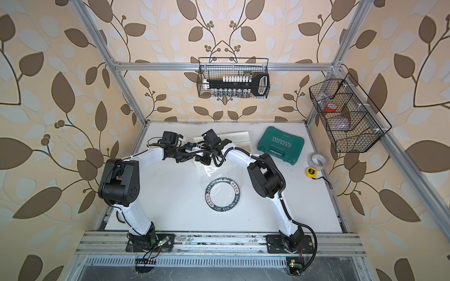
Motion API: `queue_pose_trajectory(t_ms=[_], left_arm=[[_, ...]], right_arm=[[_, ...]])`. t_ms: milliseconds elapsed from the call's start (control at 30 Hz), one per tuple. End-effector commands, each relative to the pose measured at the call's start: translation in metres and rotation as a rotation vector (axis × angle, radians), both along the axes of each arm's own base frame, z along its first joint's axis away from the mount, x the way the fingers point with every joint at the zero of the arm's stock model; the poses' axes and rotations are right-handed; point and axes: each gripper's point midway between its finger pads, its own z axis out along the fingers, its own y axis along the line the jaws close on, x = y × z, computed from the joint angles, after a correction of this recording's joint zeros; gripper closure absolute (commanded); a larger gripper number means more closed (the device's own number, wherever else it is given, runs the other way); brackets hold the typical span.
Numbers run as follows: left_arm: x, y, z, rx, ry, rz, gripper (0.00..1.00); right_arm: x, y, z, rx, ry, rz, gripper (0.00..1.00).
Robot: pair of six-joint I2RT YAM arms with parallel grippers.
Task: Wrap the plate with plastic wrap
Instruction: Tear off the plastic wrap from the plastic wrap cutting box.
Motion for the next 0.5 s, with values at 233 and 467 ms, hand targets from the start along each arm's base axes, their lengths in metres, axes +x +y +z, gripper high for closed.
queue_pose_trajectory(t_ms=[233, 467], left_arm=[[-0.064, 0.075, -0.099, 0.340, 0.372, 0.157, 0.95], [-0.065, 0.082, -0.098, 0.378, 0.378, 0.167, 0.96]], right_arm=[[0.002, -0.087, -0.012, -0.191, 0.109, -0.050, 1.00], [0.013, -0.131, -0.011, -0.252, 0.107, -0.128, 1.00]])
